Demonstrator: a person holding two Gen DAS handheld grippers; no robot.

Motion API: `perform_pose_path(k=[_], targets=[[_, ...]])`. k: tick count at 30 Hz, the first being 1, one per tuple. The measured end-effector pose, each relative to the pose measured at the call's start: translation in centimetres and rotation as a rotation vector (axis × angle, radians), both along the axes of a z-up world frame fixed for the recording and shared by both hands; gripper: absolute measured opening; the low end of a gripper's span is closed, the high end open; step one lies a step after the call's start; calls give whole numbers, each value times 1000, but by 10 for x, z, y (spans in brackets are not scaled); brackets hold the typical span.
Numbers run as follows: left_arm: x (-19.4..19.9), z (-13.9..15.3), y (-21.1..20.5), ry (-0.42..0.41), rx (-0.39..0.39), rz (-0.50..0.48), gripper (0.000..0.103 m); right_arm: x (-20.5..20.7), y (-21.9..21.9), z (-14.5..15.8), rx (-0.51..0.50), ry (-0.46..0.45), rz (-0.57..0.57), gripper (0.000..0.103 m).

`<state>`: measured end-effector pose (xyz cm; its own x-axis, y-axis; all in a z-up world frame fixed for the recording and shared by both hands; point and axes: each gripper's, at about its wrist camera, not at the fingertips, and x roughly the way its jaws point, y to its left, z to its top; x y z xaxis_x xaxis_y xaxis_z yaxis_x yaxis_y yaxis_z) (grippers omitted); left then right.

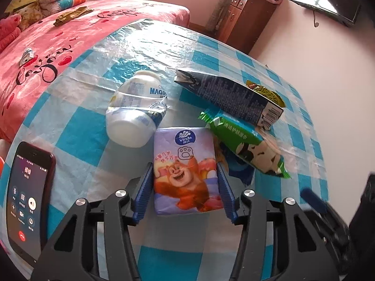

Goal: Collect trash
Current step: 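Grasp the Vinda tissue pack with the left tool, then grasp the cartoon snack bag with the right tool while the left tool holds the tissue pack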

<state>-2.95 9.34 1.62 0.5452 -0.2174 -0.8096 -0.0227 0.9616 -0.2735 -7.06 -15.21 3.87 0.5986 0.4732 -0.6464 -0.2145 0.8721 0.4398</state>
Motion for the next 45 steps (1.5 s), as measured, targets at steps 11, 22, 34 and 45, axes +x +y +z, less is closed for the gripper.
perform_pose_path(k=[11,22,34,45], targets=[[-17,0,15,15,-46,-33,53,61,44,12,-104,-22,179,94],[-29,10,26,-9,-48,-65,53,97,76,1,-190,-11,275,94],[-35,11,27,-20,-43,-78,53,78,70,-6,-193,11,211,60],[-40,10,33,-29,-65,-84,53,51,57,-7,-160,29,136,46]])
